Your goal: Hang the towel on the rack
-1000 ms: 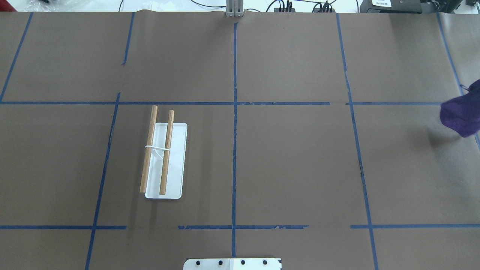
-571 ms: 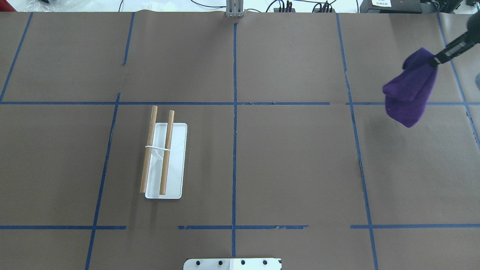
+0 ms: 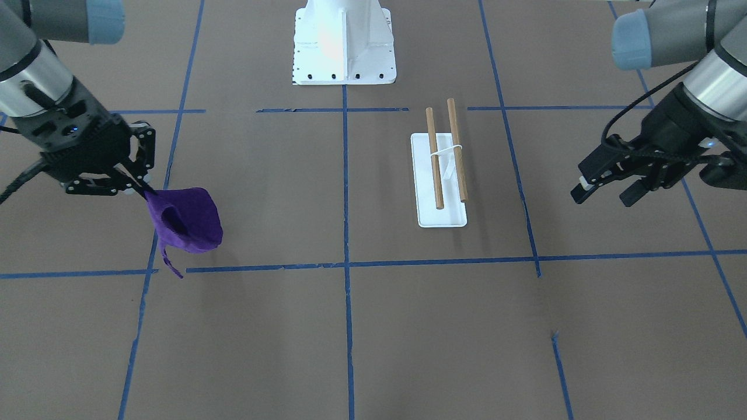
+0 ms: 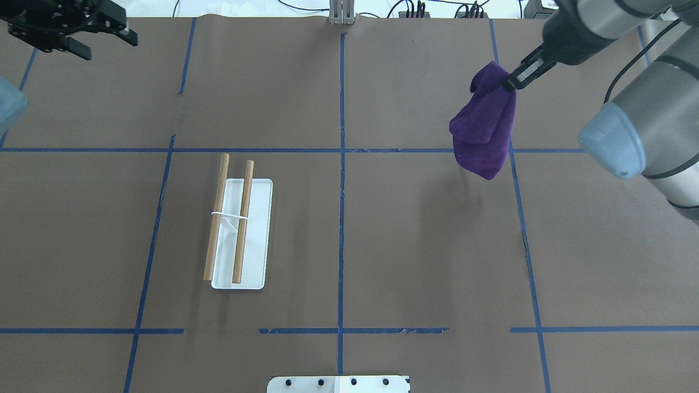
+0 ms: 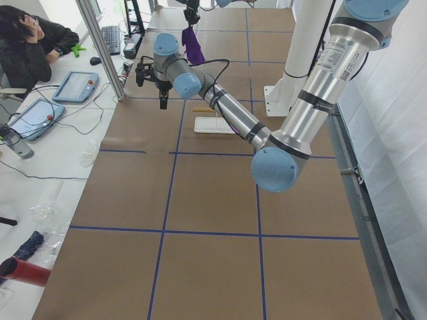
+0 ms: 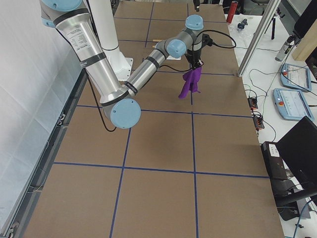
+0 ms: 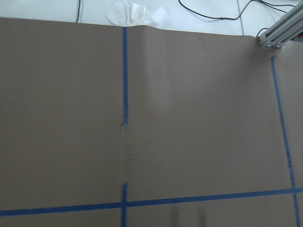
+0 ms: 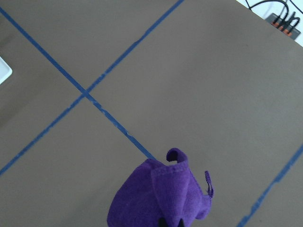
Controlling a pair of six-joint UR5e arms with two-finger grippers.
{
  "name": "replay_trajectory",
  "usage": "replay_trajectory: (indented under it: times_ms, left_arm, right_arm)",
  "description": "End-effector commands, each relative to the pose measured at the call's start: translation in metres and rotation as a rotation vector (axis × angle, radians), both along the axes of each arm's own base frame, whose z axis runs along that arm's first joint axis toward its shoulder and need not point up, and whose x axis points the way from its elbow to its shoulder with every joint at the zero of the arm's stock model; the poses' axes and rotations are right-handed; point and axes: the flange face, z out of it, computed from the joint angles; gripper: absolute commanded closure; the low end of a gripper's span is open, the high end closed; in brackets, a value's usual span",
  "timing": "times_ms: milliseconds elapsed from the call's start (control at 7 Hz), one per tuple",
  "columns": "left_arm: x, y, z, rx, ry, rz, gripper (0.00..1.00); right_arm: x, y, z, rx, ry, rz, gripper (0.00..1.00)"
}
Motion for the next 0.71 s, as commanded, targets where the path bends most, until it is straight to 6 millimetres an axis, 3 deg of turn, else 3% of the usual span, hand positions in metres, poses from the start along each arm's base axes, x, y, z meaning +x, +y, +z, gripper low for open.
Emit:
replay_trajectory:
  times_ms: [0, 143, 571]
  left_arm:
    - [0.087, 0.031, -0.056, -0.230, 0.179, -0.020, 0.00]
    - [0.121, 0.044, -0.068, -0.319, 0.245, -0.019, 0.00]
    - [0.167, 0.058, -0.104, -0.541, 0.309, -0.061, 0.00]
  right_arm:
    - [-0.067, 0.039, -0.032, 0.047, -0.140, 0.055, 1.00]
    - [-0.075, 0.049, -0.042, 0.068, -0.212, 0.067, 1.00]
    - [-0.085, 0.062, -0.069, 0.058, -0.296, 0.085, 1.00]
